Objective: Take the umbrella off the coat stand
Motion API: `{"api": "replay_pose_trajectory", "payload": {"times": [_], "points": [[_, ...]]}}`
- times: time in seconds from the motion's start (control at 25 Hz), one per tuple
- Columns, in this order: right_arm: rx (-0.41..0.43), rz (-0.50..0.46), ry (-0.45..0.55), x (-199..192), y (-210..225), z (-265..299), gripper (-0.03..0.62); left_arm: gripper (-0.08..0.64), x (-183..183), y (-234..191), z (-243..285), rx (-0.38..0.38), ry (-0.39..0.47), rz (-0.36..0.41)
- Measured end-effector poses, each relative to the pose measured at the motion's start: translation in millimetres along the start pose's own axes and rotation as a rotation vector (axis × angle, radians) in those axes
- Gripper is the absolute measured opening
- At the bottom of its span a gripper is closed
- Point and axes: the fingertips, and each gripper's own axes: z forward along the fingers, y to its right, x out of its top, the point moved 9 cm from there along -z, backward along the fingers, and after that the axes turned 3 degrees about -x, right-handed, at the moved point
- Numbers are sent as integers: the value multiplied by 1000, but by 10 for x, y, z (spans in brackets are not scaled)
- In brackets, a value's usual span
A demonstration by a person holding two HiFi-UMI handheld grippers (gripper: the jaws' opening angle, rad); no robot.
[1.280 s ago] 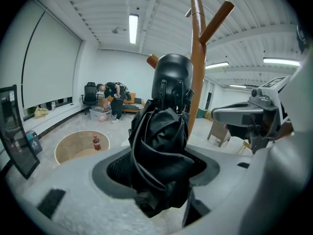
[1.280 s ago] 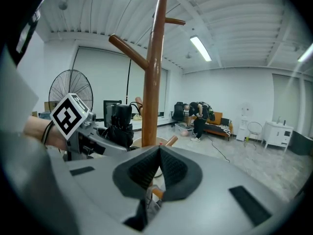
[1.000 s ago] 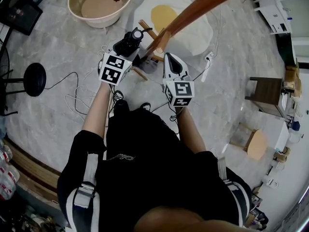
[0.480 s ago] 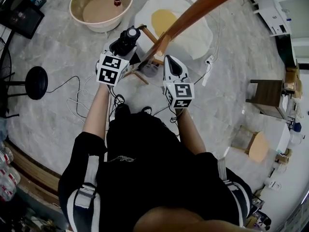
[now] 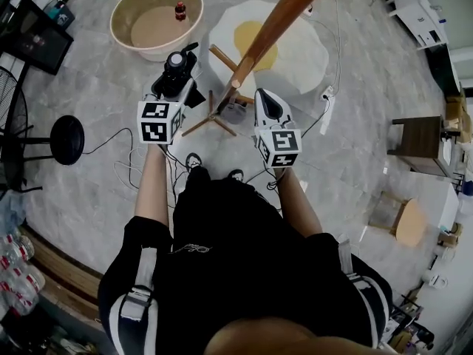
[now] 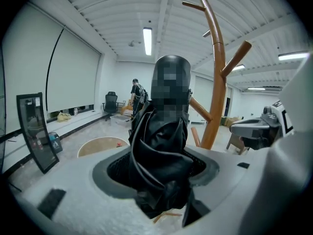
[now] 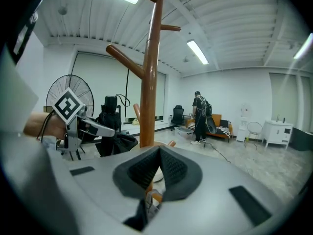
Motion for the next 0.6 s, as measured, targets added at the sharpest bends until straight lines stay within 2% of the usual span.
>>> {"api": "replay_pose_trajectory", "payload": {"times": [0.24,0.6], "points": [[-7,15,-2,-49,66,-75,6,271,-164,159,-189,-9,-36,-8],[-67,45,-32,-264,298,-371,6,270,-381,740,-305,-136,-88,8]]}}
